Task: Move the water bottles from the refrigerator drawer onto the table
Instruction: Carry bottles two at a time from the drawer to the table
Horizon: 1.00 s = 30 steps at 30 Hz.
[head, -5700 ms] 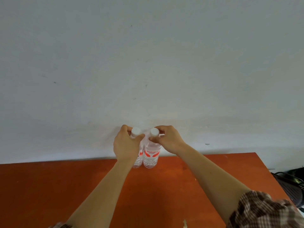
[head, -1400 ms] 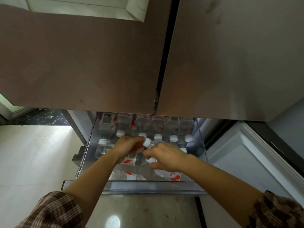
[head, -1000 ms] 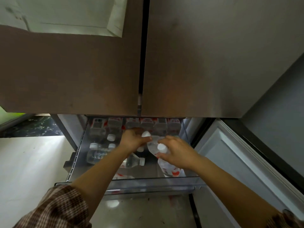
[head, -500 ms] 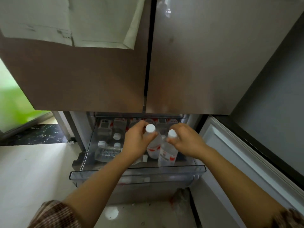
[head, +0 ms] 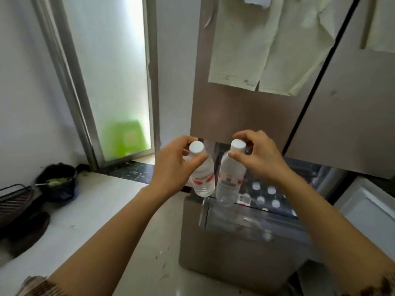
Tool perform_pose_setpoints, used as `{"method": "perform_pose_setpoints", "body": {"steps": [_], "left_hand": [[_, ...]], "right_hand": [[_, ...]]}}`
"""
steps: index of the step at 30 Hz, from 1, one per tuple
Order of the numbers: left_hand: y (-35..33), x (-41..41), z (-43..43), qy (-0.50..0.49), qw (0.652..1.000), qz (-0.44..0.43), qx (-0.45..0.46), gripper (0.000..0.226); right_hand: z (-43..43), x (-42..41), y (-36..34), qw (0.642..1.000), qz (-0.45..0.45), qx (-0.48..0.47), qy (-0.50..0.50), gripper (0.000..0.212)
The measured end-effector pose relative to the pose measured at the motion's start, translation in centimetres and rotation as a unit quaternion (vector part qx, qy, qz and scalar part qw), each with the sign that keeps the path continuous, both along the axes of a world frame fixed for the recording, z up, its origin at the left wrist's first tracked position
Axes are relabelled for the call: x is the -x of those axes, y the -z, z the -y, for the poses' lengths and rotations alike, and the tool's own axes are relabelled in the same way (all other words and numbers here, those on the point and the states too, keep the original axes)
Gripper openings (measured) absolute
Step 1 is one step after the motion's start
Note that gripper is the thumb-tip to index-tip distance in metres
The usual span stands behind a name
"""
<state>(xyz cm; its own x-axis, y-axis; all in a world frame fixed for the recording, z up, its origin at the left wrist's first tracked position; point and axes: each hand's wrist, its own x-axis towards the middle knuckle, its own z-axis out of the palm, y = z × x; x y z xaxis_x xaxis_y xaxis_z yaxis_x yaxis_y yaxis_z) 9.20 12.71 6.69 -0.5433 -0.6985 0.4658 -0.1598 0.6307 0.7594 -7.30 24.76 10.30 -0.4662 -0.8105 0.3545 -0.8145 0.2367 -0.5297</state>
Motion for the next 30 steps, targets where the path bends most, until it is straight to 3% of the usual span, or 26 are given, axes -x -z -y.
{"method": "perform_pose_setpoints", "body": {"steps": [10,19,30], "left_hand": [[3.6,-27.4,3.8,-0.178,0.976,0.122,-0.032,0.024],[5.5,-48.2,6.6,-0.358,0.921,0.123,-0.090,0.024],[8.7,-71.1,15.0,-0.477,0.854,0.125,-0.168,0.017]], "right_hand": [[11.6,-23.8,4.7,0.970,0.025,-0.035,-0.238,0.040],[21.9,-44.8,7.5,0.892,0.013,-0.072,-0.447,0.039],[36.1,-69.7,11.0,0.802,-0.003,-0.109,-0.587,0.039]]}}
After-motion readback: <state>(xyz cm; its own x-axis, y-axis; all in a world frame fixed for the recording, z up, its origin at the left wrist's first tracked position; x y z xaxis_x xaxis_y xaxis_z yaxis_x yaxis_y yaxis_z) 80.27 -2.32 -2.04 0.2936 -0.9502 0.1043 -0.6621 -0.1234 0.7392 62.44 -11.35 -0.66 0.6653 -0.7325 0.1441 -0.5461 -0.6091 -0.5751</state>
